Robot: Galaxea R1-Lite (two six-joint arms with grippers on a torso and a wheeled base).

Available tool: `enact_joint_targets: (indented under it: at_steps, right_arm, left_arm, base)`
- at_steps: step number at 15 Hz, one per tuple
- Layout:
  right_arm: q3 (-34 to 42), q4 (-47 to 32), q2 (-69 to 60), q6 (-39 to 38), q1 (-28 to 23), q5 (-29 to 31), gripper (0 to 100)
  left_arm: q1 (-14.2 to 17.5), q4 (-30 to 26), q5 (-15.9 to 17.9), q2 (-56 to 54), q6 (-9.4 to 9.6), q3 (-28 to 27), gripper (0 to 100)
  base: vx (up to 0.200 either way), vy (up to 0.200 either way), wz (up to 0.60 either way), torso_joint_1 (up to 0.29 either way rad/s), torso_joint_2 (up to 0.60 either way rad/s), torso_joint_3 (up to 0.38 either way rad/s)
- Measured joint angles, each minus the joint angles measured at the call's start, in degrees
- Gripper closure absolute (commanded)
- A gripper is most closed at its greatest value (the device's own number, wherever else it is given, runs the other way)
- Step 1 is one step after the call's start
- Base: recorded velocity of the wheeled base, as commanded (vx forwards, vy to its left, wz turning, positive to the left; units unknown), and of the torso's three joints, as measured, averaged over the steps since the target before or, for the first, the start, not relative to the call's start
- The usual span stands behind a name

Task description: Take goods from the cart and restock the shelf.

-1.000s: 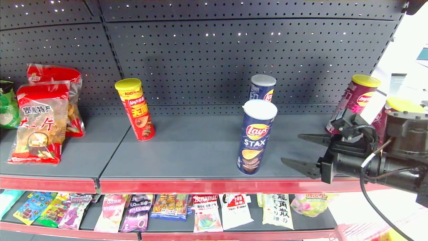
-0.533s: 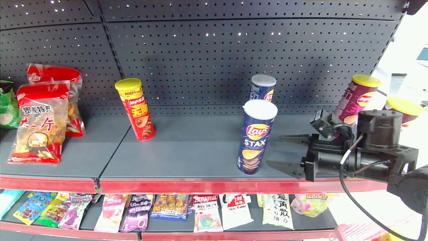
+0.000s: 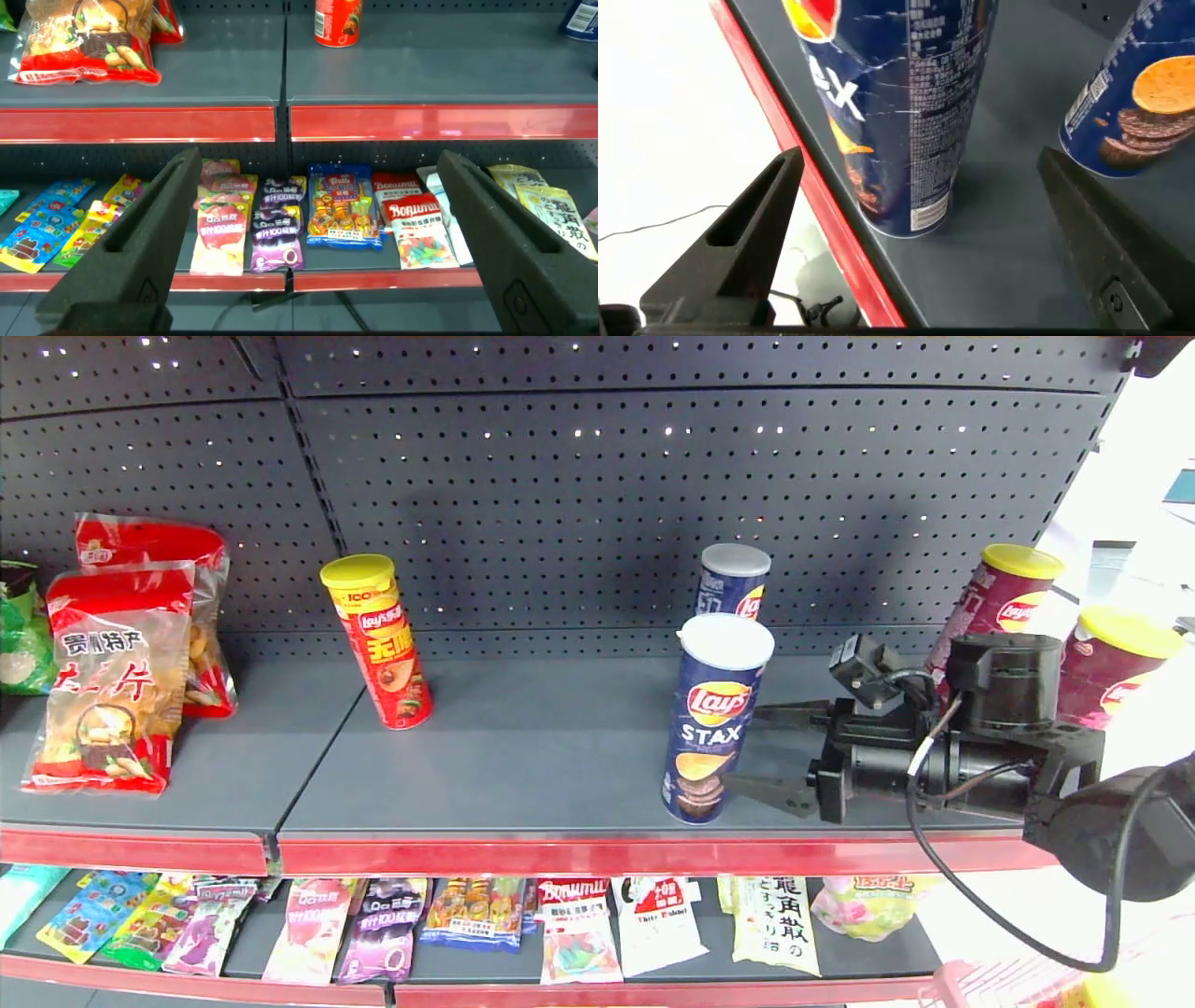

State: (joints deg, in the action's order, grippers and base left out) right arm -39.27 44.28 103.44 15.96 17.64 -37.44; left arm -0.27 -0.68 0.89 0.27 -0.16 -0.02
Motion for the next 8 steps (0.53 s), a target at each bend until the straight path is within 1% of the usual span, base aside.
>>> enact_joint_targets:
  at_steps: [8]
  right_arm:
    - [-5.39,0.0,4.47,0.02,2.62,0.02,0]
  left_arm:
    - [0.0,0.0,0.0,0.0,0.0,0.02,0]
  base:
    - [0.0,0.0,0.0,0.0,0.0,0.0]
